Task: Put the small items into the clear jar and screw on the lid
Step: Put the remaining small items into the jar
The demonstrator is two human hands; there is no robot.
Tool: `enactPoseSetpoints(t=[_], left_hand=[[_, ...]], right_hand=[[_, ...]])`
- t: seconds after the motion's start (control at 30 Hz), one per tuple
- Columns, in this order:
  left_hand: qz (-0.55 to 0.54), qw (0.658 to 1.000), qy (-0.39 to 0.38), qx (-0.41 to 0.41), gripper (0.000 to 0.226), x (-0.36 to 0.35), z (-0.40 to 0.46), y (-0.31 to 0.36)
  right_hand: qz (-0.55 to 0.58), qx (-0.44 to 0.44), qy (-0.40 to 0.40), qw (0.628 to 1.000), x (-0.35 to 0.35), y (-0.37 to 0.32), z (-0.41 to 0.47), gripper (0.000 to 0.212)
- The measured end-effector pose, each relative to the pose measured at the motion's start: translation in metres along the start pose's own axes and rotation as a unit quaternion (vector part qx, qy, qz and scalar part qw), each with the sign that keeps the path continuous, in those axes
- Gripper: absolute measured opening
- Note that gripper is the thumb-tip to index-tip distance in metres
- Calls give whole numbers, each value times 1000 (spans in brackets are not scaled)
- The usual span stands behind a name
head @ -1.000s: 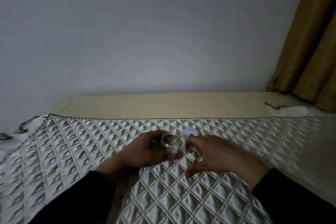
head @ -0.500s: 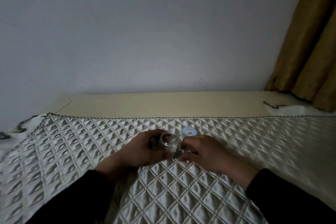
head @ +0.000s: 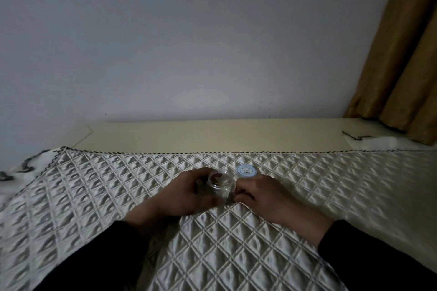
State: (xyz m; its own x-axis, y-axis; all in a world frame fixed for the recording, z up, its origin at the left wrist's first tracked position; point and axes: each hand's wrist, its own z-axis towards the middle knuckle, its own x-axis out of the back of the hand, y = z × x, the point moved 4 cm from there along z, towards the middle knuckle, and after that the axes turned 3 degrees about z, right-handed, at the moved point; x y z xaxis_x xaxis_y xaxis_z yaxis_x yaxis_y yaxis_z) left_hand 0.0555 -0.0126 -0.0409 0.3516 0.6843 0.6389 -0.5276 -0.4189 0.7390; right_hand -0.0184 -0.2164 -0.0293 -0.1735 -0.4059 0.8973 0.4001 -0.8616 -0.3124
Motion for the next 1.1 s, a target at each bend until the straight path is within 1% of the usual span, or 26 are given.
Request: enactPoseSetpoints(t=[0.27, 0.43, 0.57, 0.73, 0.9, 1.1], left_hand=[[1, 1000, -7, -1, 57, 0, -1, 2], [12, 1000, -7, -10, 55, 1, -1, 4], [-7, 1000, -5, -5, 56, 0, -1, 4], [-1, 1000, -7, -5, 47, 2, -2, 3], [1, 1000, 1, 3, 47, 3, -2, 4], [21, 1000, -4, 16, 46, 4, -1, 4]], right_hand=[[-41, 19, 9, 999, 0, -3, 1, 19], [-24, 11, 33, 999, -1, 0, 1, 20], [-9, 4, 44, 999, -3, 2, 2, 20], [-3, 8, 43, 999, -4, 2, 3, 20], [1, 1, 41, 999, -4, 3, 4, 20], [34, -14, 40, 999, -1, 5, 3, 15]])
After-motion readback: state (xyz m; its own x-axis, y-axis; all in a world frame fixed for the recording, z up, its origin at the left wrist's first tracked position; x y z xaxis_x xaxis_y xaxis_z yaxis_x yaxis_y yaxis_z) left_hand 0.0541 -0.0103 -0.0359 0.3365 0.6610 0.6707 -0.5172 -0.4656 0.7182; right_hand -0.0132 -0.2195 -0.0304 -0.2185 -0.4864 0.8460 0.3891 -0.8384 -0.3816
